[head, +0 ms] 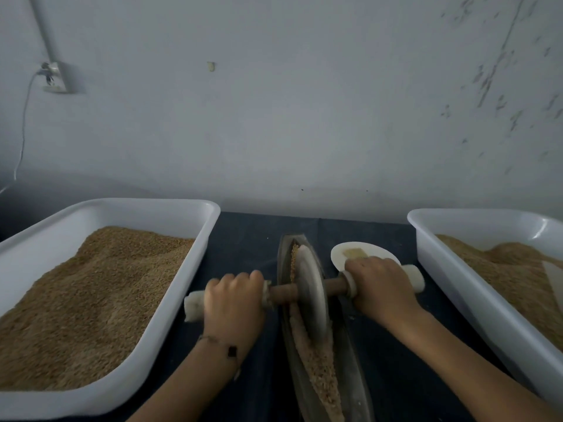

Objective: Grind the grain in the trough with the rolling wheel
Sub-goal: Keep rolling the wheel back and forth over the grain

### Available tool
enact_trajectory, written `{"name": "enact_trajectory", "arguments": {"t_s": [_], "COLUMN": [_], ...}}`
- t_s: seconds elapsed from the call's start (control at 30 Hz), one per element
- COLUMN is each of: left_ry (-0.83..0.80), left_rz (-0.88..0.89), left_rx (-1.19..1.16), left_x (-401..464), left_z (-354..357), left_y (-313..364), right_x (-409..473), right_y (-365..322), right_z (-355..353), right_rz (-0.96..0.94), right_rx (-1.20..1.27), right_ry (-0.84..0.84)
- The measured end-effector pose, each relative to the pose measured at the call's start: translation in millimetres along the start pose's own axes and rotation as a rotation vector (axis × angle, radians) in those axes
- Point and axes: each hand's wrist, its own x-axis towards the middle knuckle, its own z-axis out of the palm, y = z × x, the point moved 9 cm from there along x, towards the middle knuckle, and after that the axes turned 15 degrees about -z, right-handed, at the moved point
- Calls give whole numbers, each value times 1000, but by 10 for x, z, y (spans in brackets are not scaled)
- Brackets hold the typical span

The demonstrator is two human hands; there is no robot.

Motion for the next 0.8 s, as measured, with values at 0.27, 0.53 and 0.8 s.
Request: {"name": "enact_trajectory", "arguments": {"t_s": [0.27,0.53,0.8], "left_ry": [-20,-63,155], "left_rz": [-126,91,239], "left_rx": [48,77,-54], "left_x": [592,21,-729], "left_z": [179,-188,-709], "left_y": [15,208,121], "right_x": [525,-328,-872], "right_y": [338,71,-277], "right_z": [224,91,-528], "right_rz": [48,100,-101], "right_rx": [-21,135,95], "right_ry": [-11,85,152]}}
